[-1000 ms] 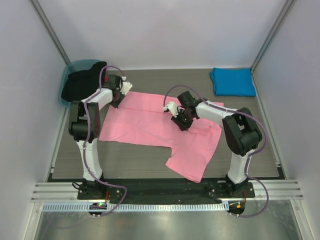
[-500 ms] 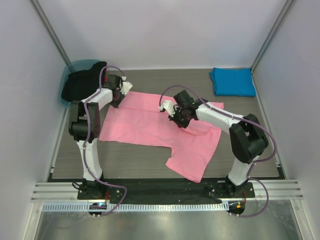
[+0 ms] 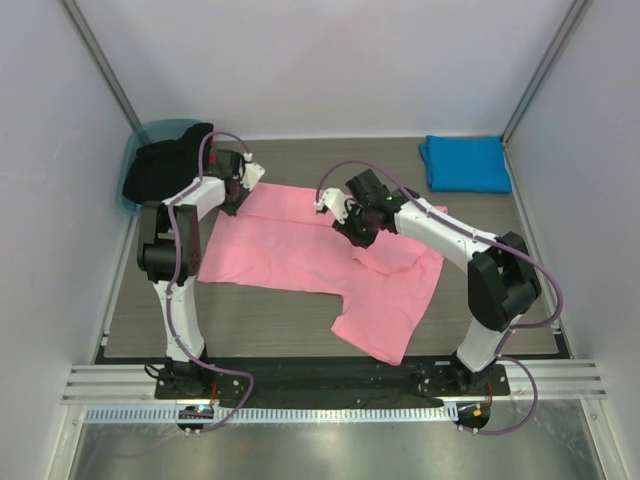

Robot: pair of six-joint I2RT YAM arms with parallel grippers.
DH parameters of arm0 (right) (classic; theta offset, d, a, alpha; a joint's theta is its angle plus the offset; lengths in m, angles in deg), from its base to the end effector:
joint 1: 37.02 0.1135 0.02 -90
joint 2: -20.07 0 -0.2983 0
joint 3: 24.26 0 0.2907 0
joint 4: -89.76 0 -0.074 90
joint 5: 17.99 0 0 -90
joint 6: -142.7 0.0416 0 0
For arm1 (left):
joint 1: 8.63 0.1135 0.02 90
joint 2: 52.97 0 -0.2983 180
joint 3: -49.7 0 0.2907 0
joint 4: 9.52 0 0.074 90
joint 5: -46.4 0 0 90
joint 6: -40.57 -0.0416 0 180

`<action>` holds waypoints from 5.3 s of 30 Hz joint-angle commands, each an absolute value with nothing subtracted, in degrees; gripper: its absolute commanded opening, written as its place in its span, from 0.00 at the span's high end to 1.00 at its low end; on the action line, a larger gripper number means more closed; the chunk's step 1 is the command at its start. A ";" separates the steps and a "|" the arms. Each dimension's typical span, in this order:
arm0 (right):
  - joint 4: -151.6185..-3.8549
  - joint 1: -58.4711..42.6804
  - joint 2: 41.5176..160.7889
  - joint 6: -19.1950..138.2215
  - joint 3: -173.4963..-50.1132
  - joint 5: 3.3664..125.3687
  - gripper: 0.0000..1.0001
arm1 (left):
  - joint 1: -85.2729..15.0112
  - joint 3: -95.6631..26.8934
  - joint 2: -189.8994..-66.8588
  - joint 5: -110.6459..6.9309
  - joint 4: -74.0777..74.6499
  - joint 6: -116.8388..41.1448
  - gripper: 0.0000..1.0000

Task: Fold and stack the t-shirts
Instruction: Fold the tshirt

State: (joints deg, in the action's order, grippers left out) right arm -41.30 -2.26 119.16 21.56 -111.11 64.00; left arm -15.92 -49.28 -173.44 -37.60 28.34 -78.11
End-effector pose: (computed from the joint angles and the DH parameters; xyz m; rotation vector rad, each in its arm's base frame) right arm 0.3309 0.2367 0.2455 -1.4736 2.1862 0.2059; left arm 0.4971 -0.0592 0.1649 0.7739 2.5058 0.2684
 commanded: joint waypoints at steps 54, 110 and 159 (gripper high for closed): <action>-40.10 -27.70 115.35 21.32 -96.02 49.77 0.52 | -17.42 -47.47 -172.68 -36.04 29.64 -79.66 0.82; -43.71 -27.62 110.25 26.07 -96.99 56.72 0.99 | -19.18 -49.23 -174.44 -36.12 29.11 -78.78 0.83; -46.78 -28.06 120.62 28.18 -99.36 59.27 0.70 | -19.79 -49.14 -175.41 -35.86 29.20 -78.78 0.83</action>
State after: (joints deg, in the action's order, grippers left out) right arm -45.43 -27.98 120.21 27.49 -97.80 61.55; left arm -19.16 -48.78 -173.68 -33.90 28.13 -79.58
